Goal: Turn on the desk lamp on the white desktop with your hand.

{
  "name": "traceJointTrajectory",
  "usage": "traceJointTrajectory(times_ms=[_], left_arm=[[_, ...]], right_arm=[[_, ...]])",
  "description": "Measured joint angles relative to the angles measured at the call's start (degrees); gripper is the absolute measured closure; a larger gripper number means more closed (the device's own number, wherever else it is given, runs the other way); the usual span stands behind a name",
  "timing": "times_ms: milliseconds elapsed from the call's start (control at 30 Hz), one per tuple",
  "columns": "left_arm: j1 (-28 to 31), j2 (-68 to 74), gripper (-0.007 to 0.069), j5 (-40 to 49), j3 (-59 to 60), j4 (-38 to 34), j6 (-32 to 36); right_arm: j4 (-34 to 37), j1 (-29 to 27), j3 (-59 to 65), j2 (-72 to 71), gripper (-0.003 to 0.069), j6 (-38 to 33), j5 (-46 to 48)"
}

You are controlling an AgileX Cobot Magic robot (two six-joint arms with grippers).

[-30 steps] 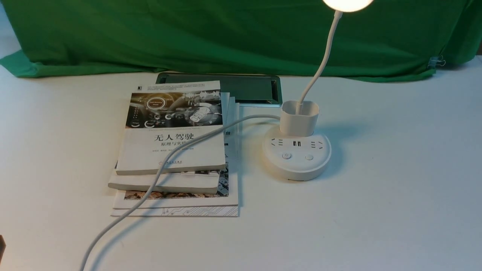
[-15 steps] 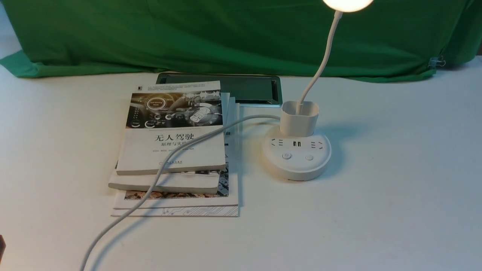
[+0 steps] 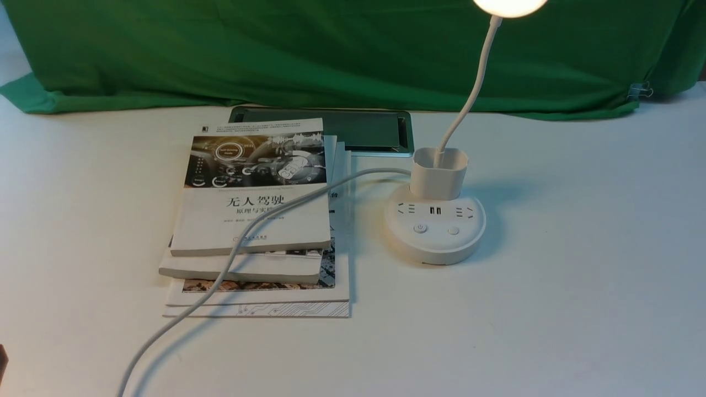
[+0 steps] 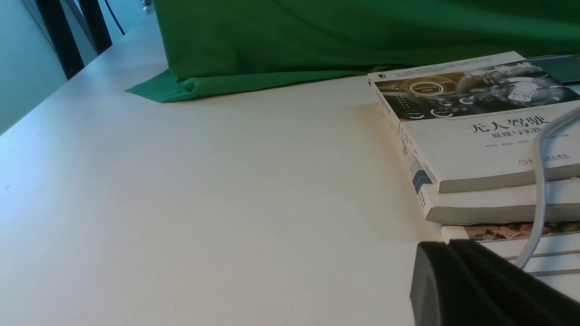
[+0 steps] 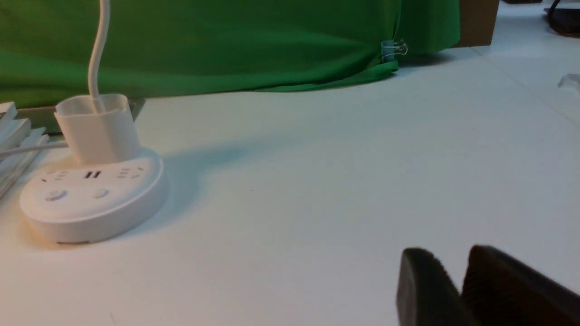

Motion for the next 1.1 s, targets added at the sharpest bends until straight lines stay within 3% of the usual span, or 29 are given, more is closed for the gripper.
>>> traceJointTrajectory(times_ms=[1100], left_arm=[[0.00,0.00,0.0603,0.00,0.00,0.00,0.00]], right_arm=[[0.00,0.00,0.00,0.00,0.0422,0.00,0.00]])
